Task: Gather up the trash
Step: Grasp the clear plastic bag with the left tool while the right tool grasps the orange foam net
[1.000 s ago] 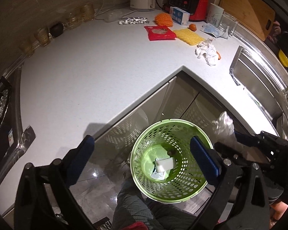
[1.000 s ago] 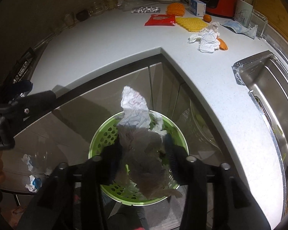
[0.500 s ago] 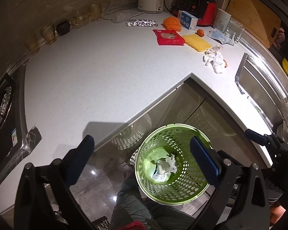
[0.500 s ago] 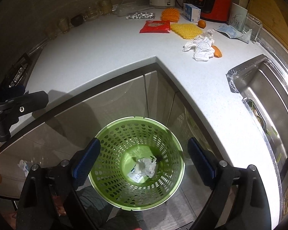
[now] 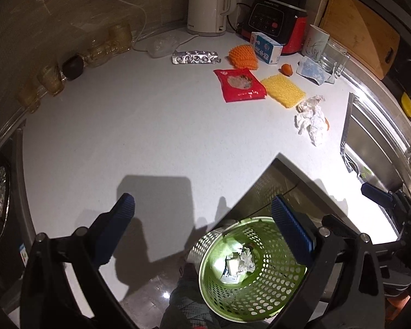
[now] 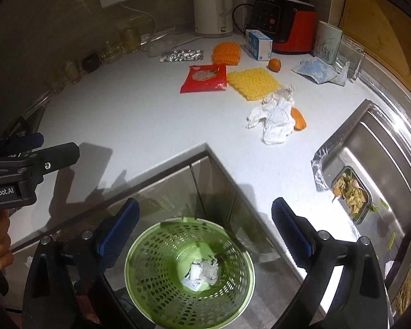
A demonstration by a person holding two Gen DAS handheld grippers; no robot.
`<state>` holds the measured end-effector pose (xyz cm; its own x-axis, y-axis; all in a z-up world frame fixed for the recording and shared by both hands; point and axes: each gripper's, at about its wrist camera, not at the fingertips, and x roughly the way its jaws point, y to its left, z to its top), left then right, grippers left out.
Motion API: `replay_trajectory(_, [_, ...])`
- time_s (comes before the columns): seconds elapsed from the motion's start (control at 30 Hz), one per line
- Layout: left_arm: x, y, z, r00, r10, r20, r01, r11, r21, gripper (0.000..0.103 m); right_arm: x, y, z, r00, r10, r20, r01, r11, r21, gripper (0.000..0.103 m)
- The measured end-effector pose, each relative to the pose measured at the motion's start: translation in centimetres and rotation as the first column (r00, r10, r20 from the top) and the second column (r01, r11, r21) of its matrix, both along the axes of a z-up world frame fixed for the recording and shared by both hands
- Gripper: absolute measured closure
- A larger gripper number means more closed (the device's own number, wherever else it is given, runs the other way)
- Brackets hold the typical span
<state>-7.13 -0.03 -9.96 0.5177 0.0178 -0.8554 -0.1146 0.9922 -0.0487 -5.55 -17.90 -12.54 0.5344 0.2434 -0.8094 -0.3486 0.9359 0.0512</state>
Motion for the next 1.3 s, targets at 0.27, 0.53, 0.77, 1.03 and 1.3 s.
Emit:
replay_trajectory(0.27, [9.2, 5.3, 0.0, 0.999, -0.025, 0.036, 0.022, 0.998, 0.066, 0.008, 7.5, 4.2, 0.8, 0.999, -0.041, 0.01, 0.04, 0.999, 0.021, 0.006])
replay_trajectory(0.53, [19.3, 10.4, -0.5, 0.998, -0.026, 0.057, 0.022, 0.997, 0.074, 0.008, 16.0, 9.0, 1.3, 0.997, -0.069, 0.017, 0.069, 0.997, 0.024, 0.006])
replay_trajectory(0.77, [27.5, 12.9, -2.4, 0.998, -0.017, 0.055, 0.014, 0.998, 0.06, 0.008, 23.2, 11.8, 1.3, 0.996, -0.086, 0.026, 0.086, 0.996, 0.011, 0.006])
replay_trajectory(1.03, [36.2, 15.0, -4.9, 0.998, 0.016, 0.062, -0.02, 0.997, 0.069, 0.008, 29.9, 11.8, -0.1, 0.987, -0.157, 0.023, 0.157, 0.987, 0.022, 0.006])
replay_trajectory(1.3, [40.4, 15.1, -7.7, 1.0, 0.003, 0.01, -0.004, 0.997, 0.079, 0.021, 33.6, 10.3, -1.8, 0.977, -0.215, -0.004, 0.215, 0.976, 0.016, 0.006])
